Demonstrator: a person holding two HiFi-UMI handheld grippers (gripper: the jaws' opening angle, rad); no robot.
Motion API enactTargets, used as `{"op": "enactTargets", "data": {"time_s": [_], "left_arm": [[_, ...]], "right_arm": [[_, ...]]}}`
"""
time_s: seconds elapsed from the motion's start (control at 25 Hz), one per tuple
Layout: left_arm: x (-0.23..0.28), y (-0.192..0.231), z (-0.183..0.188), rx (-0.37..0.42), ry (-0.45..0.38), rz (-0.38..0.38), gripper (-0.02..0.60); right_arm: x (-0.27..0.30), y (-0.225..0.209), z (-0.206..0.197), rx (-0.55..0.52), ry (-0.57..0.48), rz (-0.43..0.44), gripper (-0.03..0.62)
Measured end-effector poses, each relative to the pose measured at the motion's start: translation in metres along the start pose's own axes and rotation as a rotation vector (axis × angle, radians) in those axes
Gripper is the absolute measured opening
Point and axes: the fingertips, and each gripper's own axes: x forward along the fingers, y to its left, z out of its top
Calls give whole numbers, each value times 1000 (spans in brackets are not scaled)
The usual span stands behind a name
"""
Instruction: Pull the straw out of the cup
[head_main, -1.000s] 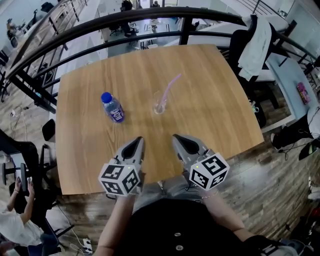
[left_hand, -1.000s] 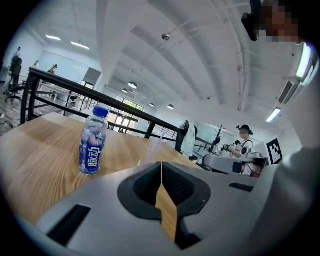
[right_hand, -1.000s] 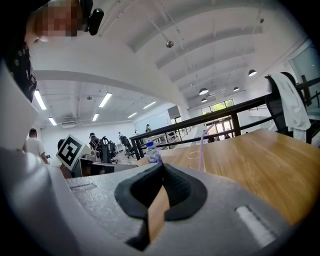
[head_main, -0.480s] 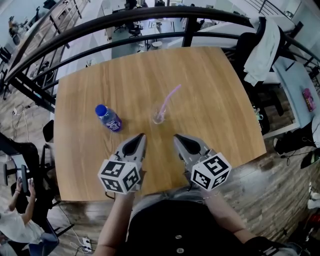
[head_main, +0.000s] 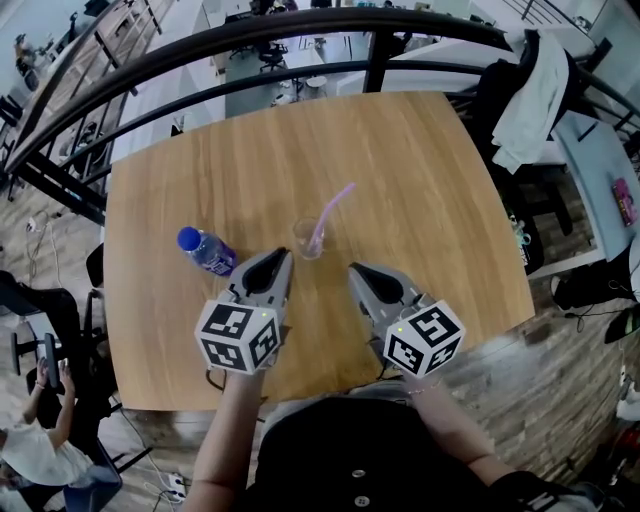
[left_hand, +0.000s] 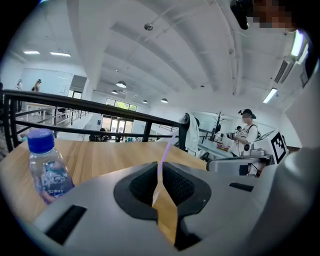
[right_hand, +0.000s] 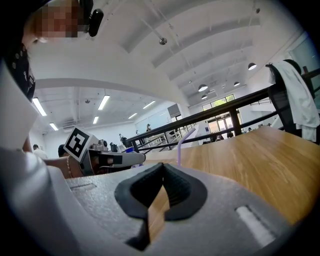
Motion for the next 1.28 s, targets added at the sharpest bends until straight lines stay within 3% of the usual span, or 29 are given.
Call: {"op": "enactTargets", "data": {"time_s": [0.4,0.52,0.72,1.28], "left_arm": [[41,-2,10,59,39,-24,28],[55,-6,13,87,54,-39,81],[71,-8,11,143,108,-59,105],[107,-11,7,257,212,-117,104]], "right_arm": [[11,-25,-4,44,12,2,-2],[13,-34,-5,56,15,-3,-2],[16,-38,-9,73,23,0,-2],[23,-61,-16,101,46,1,-2]]}}
